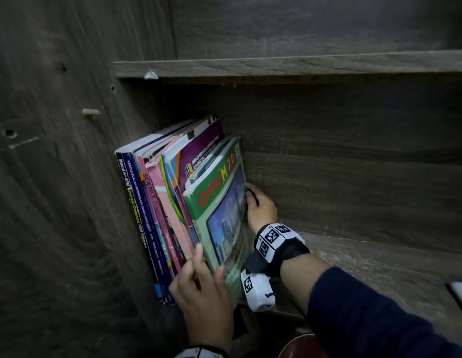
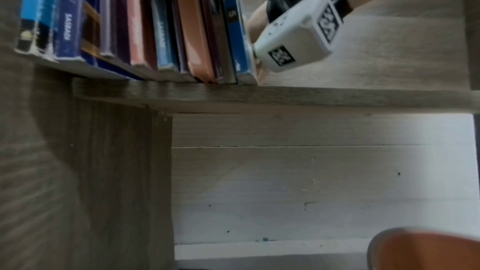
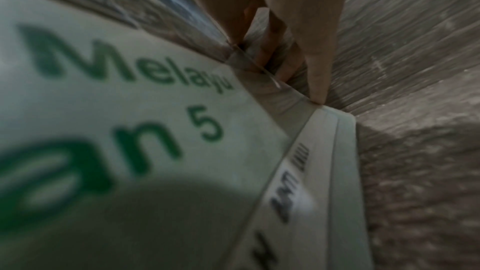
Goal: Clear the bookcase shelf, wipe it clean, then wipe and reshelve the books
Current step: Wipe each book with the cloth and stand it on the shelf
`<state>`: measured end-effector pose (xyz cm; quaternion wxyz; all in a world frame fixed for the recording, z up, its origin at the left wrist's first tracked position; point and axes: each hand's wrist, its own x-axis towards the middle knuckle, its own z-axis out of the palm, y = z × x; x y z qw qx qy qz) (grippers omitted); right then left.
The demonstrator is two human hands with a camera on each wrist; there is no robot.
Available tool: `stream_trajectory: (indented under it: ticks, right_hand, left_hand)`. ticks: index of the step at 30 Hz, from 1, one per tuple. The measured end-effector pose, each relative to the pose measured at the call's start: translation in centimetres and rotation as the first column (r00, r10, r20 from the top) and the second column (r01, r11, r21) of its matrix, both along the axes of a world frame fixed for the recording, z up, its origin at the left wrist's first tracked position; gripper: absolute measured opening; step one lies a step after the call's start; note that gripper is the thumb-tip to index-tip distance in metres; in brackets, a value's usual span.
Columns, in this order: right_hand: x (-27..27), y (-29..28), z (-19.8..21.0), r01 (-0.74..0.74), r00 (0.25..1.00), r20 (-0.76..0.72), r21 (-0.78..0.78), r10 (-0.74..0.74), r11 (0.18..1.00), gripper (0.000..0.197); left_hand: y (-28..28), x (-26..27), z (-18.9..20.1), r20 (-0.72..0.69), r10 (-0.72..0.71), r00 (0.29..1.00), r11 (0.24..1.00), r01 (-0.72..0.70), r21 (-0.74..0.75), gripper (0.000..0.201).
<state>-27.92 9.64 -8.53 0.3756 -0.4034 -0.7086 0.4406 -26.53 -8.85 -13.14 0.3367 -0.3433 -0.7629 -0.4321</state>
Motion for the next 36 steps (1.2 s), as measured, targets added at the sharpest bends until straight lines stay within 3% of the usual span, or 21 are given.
stream_trajectory:
  ticks: [7, 13, 22, 29, 33, 36]
  right_hand:
    - [1.5, -0.8, 0.4, -0.049, 0.996, 0.067, -0.047, 0.052, 0.998, 0.042]
    - [2.0, -1.5, 0.0, 0.02, 0.992, 0.126, -0.04, -0.015, 0.999, 0.043]
    - [3.6, -1.8, 0.1, -0.009, 0.993, 0.115, -0.052, 0.015, 0.999, 0.04]
    - [12.1, -3.8, 1.7, -0.009, 0.967, 0.254, -0.013, 0.012, 1.0, 0.028]
    - [19.2, -5.8, 5.0, -0.009, 0.939, 0.344, 0.092, -0.023, 0.996, 0.029]
    - [25.6, -8.1, 8.4, 0.026, 0.935, 0.347, 0.123, -0.068, 0.992, 0.025]
  left_hand:
    - [-0.2, 0.0, 0.4, -0.002, -0.039, 0.999, 0.999, 0.039, -0.002, 0.048]
    - [-0.1, -0.2, 0.4, -0.025, -0.027, 0.999, 0.999, 0.026, -0.03, 0.051]
    - [0.3, 0.6, 0.5, 0.009, 0.007, 1.0, 1.0, -0.007, -0.004, 0.057]
    - [0.3, 2.8, 3.3, 0.069, -0.091, 0.993, 0.983, 0.079, 0.168, 0.054]
    - [0.4, 5.2, 6.3, 0.052, -0.159, 0.986, 0.978, 0.15, 0.145, 0.04]
    - [0.9, 9.1, 9.0, 0.115, -0.347, 0.931, 0.937, 0.339, 0.086, 0.033]
